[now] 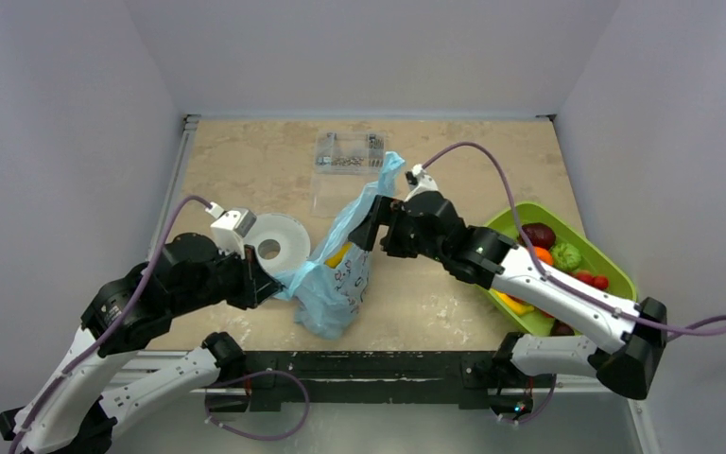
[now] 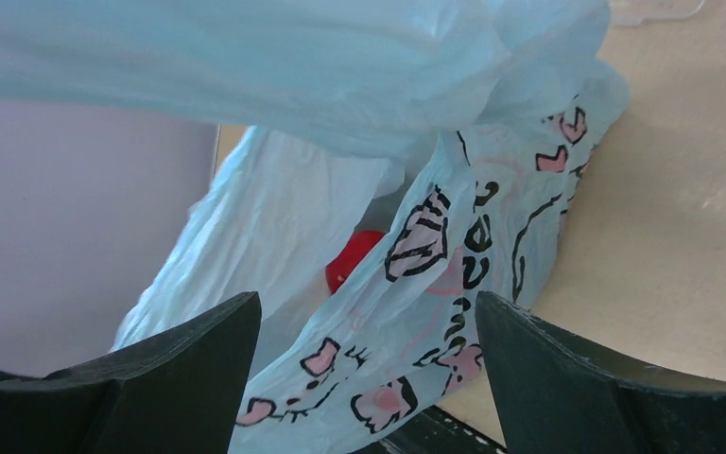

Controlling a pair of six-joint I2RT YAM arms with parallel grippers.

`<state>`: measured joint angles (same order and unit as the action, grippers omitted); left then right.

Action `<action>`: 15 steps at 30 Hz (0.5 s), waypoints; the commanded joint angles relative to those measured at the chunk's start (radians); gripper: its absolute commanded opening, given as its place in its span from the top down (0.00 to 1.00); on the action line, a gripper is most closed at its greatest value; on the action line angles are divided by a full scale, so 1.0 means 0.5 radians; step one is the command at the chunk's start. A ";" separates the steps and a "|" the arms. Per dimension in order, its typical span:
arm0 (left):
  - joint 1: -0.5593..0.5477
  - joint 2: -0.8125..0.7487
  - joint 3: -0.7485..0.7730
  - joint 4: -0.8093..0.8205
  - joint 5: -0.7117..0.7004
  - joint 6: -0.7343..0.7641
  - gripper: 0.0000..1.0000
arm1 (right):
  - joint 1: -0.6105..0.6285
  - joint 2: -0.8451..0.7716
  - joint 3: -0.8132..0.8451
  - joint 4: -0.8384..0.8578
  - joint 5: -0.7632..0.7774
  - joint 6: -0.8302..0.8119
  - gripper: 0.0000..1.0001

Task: Take the fake fruits out of the plastic bag
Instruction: Adjust the plastic bag at the center of the board.

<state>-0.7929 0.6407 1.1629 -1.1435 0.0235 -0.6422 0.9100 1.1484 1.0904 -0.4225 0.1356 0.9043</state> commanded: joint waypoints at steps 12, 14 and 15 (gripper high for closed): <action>0.004 0.070 0.224 -0.144 0.049 0.058 0.55 | 0.102 0.343 -0.147 0.454 -0.043 0.141 0.82; 0.008 0.139 0.405 -0.209 0.041 0.140 0.21 | 0.123 0.321 -0.155 0.460 -0.020 0.068 0.95; 0.006 0.184 0.494 -0.243 0.034 0.184 0.08 | 0.124 0.311 -0.156 0.452 -0.015 0.054 0.99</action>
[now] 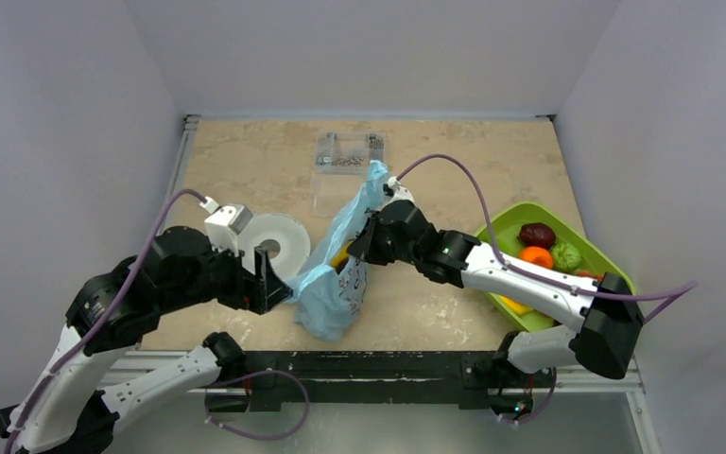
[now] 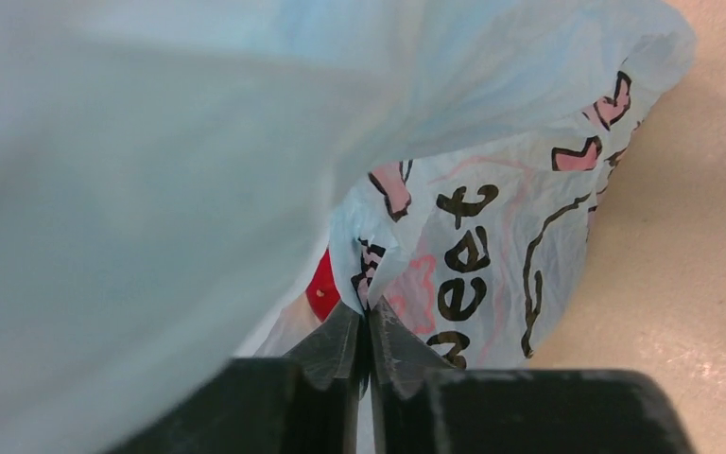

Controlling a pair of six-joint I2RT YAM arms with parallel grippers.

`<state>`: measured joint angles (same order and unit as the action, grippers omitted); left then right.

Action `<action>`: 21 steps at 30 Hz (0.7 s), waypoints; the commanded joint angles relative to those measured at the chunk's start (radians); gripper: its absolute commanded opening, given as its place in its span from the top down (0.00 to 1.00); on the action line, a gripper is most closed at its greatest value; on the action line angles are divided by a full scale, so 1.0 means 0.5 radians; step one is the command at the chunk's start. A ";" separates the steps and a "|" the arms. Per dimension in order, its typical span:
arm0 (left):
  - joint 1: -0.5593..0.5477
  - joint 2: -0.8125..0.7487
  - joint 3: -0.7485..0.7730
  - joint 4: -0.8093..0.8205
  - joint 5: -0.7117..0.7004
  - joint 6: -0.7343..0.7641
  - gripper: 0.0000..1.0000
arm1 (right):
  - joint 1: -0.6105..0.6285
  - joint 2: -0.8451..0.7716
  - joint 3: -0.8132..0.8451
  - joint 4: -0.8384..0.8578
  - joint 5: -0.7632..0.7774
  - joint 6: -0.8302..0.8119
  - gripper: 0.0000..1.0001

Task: Take the fake fruits out of the plastic bag
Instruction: Adjust the plastic bag at the center of the board.

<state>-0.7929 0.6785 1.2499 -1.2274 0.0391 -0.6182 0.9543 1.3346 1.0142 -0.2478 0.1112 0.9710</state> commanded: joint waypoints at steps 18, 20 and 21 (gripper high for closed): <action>0.030 1.235 0.893 0.012 -0.394 0.585 0.00 | 0.040 -0.224 0.002 0.149 0.008 -0.203 1.00; 0.033 1.296 0.825 0.035 -0.378 0.593 0.00 | 0.040 -0.226 0.023 0.137 -0.013 -0.212 1.00; 0.033 1.308 0.779 0.066 -0.347 0.589 0.01 | 0.038 -0.229 0.032 0.132 -0.022 -0.218 1.00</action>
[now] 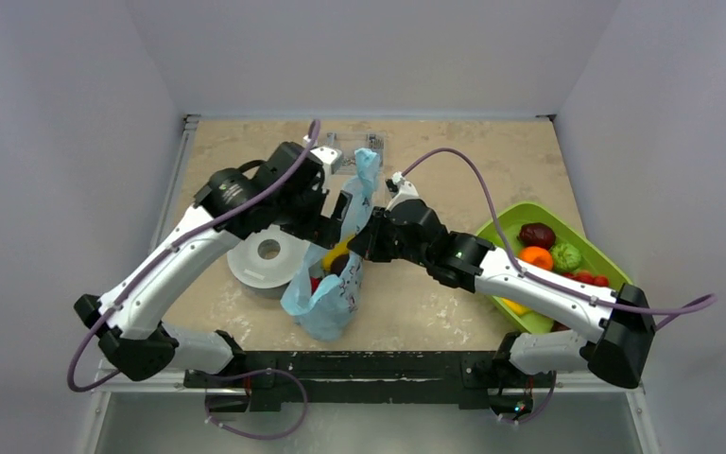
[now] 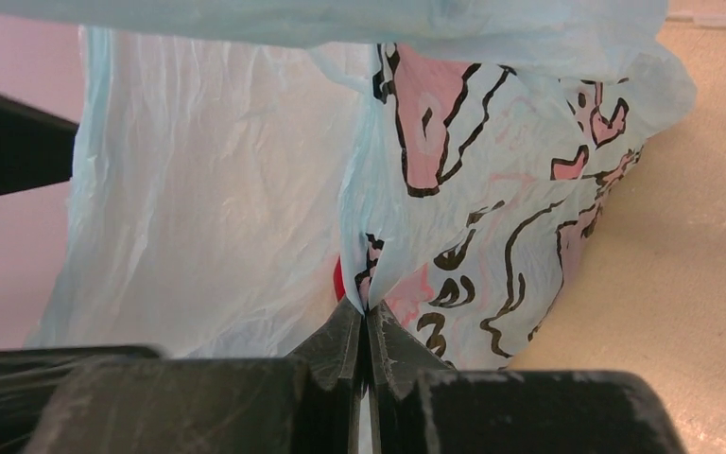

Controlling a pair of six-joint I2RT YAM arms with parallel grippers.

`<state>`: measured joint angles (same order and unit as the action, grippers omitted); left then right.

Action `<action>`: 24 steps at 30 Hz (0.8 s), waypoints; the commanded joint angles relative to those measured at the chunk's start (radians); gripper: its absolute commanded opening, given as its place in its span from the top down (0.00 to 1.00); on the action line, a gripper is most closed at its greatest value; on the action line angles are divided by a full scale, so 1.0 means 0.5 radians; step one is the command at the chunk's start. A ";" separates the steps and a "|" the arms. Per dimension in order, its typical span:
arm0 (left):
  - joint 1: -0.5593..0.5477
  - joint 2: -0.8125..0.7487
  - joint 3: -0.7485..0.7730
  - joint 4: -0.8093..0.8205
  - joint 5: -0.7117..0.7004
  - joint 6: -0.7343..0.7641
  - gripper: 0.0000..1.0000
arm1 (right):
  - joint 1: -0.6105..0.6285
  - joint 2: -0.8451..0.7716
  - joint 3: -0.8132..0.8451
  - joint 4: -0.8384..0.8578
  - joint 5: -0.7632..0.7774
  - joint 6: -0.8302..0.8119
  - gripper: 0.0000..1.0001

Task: Take the fake fruits out of the plastic bag
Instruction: Adjust the plastic bag at the center of the board.

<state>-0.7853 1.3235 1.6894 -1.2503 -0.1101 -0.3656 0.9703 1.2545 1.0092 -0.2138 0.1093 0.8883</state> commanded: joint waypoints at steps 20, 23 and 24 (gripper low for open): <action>0.554 -0.536 -0.506 0.137 -0.476 -0.040 1.00 | -0.544 -0.235 0.191 -0.562 0.412 -0.789 1.00; 0.614 -0.598 -0.576 0.131 -0.478 -0.057 1.00 | -0.601 -0.258 0.205 -0.623 0.510 -0.861 1.00; 0.627 -0.620 -0.599 0.132 -0.467 -0.065 1.00 | -0.644 -0.253 0.220 -0.664 0.528 -0.884 1.00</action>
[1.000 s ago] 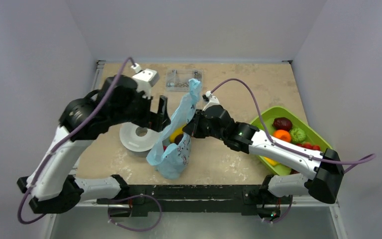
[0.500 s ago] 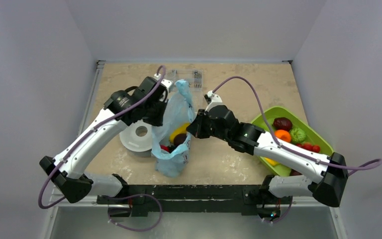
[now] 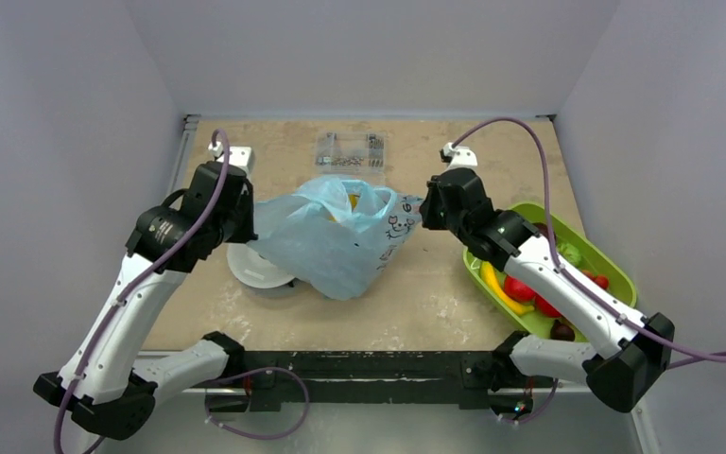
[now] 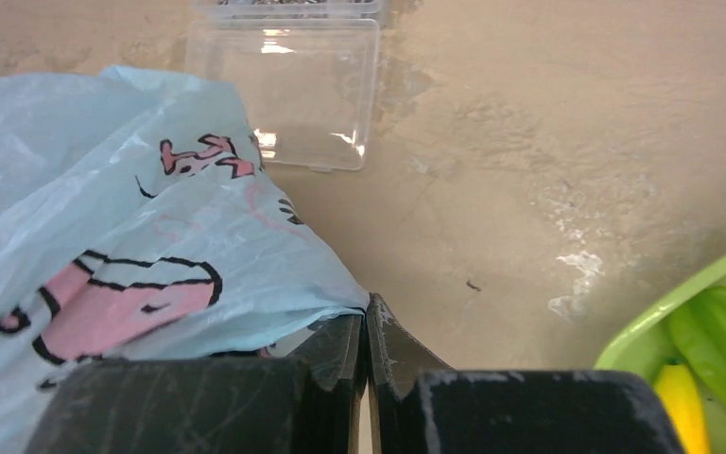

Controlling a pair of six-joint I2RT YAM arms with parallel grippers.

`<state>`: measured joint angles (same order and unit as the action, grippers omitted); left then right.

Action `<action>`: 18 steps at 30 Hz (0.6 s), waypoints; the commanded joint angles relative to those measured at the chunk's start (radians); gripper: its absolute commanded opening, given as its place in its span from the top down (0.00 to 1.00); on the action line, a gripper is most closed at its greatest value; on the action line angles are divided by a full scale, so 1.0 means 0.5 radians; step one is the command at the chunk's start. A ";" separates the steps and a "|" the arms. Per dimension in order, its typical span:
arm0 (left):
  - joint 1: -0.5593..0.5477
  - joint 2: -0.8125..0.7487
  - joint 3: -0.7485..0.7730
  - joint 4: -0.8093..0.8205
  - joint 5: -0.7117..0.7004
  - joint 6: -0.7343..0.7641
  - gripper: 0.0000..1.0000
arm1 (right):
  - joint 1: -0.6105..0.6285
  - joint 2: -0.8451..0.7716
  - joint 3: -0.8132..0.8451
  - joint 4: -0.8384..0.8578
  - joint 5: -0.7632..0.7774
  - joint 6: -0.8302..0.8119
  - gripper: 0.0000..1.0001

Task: Take the fake fruits out of the plastic bag
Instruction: Adjust the plastic bag at the center of the board.

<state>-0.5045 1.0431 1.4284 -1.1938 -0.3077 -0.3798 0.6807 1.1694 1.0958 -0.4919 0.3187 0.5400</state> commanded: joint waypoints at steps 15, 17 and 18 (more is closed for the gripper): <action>0.136 -0.140 -0.144 0.305 0.888 -0.080 1.00 | -0.180 0.118 0.214 -0.088 -0.565 -0.429 0.87; 0.135 -0.133 -0.173 0.351 1.005 -0.147 1.00 | -0.167 0.165 0.315 -0.165 -0.658 -0.433 0.76; 0.136 -0.126 -0.191 0.377 1.056 -0.170 1.00 | -0.147 0.173 0.363 -0.194 -0.687 -0.430 0.71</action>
<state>-0.4442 0.9840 1.3575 -1.1130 0.0277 -0.4038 0.5945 1.2453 1.1584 -0.5705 0.1074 0.3626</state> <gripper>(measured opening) 0.003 0.217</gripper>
